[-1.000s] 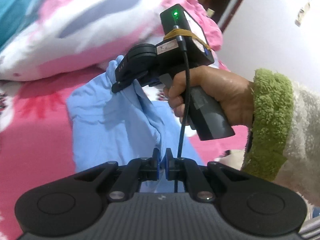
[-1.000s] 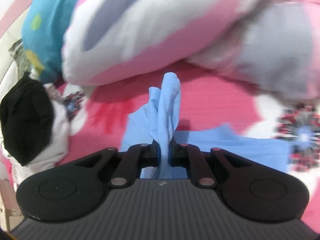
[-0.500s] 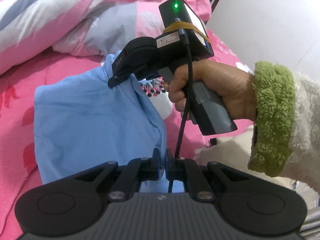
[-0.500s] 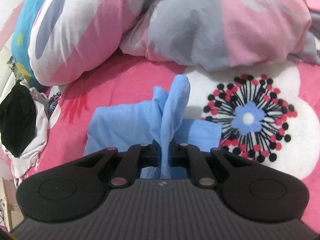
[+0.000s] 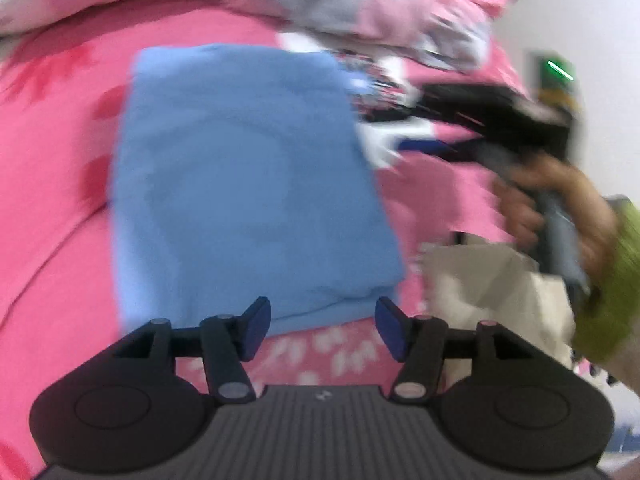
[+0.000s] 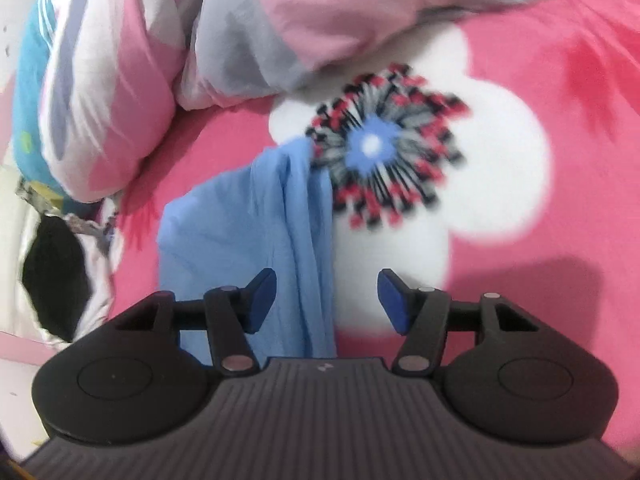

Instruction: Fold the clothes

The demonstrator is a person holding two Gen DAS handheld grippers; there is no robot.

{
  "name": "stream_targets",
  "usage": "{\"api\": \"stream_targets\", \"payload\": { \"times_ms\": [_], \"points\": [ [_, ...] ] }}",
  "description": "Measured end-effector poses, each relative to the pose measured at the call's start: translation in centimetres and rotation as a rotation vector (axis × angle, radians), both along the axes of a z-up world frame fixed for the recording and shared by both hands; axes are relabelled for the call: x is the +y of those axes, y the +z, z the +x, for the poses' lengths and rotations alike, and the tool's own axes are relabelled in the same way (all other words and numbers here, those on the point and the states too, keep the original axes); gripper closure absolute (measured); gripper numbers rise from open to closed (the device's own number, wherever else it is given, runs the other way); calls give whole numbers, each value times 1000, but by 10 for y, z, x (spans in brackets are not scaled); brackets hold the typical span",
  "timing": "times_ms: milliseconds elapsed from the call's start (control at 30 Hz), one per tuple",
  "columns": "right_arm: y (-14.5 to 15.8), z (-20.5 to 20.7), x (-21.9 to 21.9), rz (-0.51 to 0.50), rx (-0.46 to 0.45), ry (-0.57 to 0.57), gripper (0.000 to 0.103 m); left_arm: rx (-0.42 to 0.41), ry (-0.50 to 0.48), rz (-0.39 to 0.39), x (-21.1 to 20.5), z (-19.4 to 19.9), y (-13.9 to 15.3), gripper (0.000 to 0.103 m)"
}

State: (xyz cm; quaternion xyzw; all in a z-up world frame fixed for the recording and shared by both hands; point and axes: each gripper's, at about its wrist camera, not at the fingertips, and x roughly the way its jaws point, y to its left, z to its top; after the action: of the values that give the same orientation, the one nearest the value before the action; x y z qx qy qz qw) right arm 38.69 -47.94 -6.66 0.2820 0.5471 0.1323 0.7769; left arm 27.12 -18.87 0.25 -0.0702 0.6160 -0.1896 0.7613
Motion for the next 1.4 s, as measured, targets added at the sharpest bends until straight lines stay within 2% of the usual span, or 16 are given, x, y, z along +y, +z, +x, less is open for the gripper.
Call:
{"api": "stream_targets", "payload": {
  "times_ms": [67, 167, 300, 400, 533, 567, 833, 900, 933, 967, 1033, 1133, 1400],
  "points": [
    [7, -22, -7, 23, 33, -26, 47, 2, 56, 64, 20, 0, -4, 44],
    [18, -47, -3, 11, 61, 6, 47, -30, 66, 201, 40, 2, -16, 46],
    [17, -64, 27, -73, 91, 137, 50, -95, -88, 365, 33, -4, -30, 46],
    [11, -75, 38, -105, 124, 178, 58, -102, -135, 390, 29, -12, -37, 46],
    [8, -83, 43, -112, 137, 149, 85, -170, -151, 394, 26, -23, -40, 46],
    [9, -84, 44, -116, 134, 139, 89, -192, -170, 404, 23, -27, -41, 47],
    [10, -88, 49, -138, 140, 82, 88, -264, -370, 495, 5, -32, -62, 71],
    [7, -87, 51, -141, 144, 69, 88, -269, -405, 500, 3, -33, -68, 76],
    [5, -87, 53, -145, 145, 69, 88, -273, -416, 499, 3, -34, -69, 81],
    [3, -87, 55, -149, 146, 69, 90, -277, -417, 494, 5, -34, -67, 89],
    [3, -87, 58, -155, 132, 67, 96, -287, -419, 484, 8, -35, -63, 96],
    [8, -91, 58, -152, 129, 44, 99, -301, -422, 469, 13, -37, -56, 99],
    [29, -103, 45, -61, 182, -4, 100, -338, -429, 429, 27, -41, -40, 99]
  ]
}}
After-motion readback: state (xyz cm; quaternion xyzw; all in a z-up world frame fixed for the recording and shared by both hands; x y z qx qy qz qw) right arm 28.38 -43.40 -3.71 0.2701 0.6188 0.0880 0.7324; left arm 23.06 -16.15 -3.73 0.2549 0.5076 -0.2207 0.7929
